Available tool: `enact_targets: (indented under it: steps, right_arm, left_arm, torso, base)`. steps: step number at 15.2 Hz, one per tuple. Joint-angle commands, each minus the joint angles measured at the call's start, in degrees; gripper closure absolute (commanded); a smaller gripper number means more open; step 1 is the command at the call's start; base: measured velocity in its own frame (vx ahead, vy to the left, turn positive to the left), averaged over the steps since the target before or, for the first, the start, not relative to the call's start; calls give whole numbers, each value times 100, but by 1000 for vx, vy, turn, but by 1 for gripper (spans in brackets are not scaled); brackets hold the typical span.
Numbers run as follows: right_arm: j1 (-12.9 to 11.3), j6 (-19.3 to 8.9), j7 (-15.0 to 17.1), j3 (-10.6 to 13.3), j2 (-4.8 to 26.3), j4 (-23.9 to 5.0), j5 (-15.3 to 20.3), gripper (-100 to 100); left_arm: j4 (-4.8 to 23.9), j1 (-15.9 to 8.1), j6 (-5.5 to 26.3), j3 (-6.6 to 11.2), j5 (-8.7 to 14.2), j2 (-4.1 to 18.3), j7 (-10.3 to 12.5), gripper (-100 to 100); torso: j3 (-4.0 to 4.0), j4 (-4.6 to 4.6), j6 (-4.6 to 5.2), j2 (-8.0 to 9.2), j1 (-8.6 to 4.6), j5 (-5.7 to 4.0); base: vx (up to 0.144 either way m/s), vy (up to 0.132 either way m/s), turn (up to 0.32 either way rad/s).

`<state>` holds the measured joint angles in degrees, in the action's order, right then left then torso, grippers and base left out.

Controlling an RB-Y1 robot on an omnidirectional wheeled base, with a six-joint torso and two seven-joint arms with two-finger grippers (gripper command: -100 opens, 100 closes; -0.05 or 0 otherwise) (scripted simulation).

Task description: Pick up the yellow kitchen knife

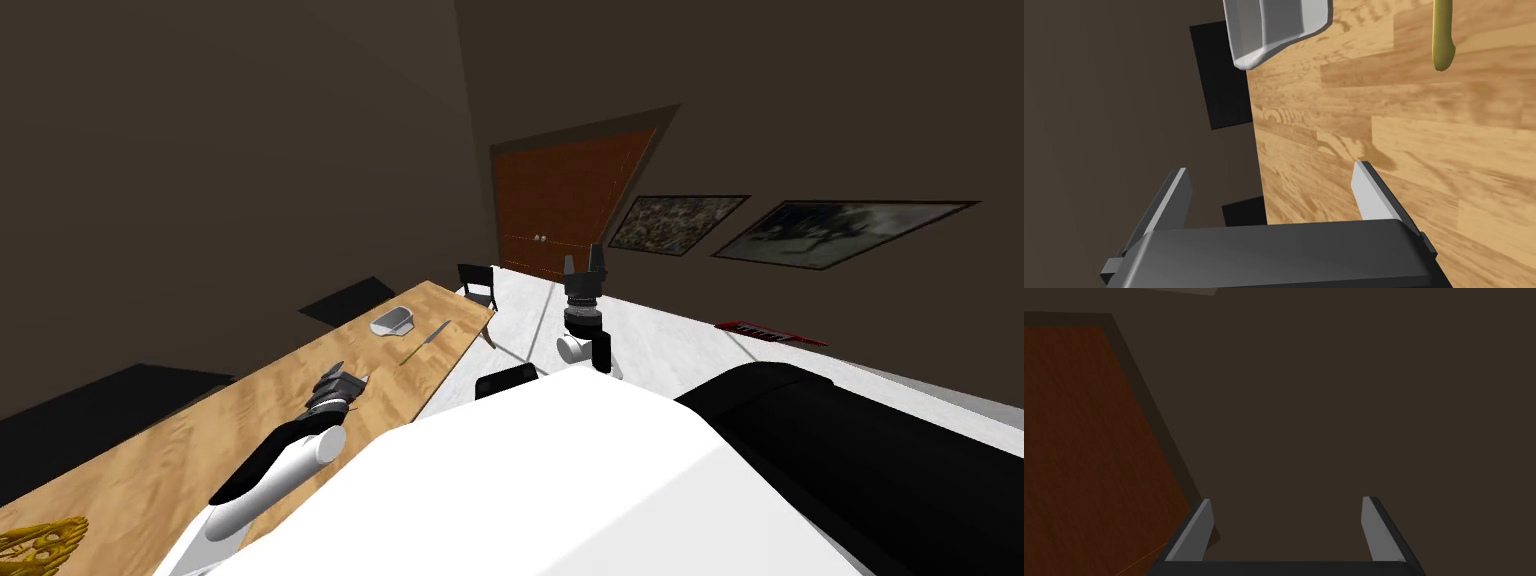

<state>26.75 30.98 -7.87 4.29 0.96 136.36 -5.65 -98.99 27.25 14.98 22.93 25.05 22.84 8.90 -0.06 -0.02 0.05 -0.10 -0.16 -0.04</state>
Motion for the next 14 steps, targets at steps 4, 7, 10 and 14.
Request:
enact_targets:
  steps: [4,7,10,14]
  right_arm:
    - [0,0,0,0,0,0,0,0]
    - [0,0,0,0,0,0,0,0]
    - [0,0,0,0,0,0,0,0]
    - [1,0,0,-1,0,0,0,0]
  left_arm:
    - [437,-1,618,233,283,186,67,-100]
    - [764,7,923,375,428,257,99,-100]
    - [1011,15,1219,516,573,324,131,-100]
    - [1257,23,1635,655,716,387,163,-100]
  torso:
    - [0,0,-3,0,2,0]
    - [-2,-1,-1,-4,3,0]
    - [-1,-1,0,-2,5,1]
    - [-3,-1,-2,-4,5,1]
  base:
    - [46,-26,-206]
    - [53,-23,-221]
    - [47,-14,-202]
    - [49,-11,-159]
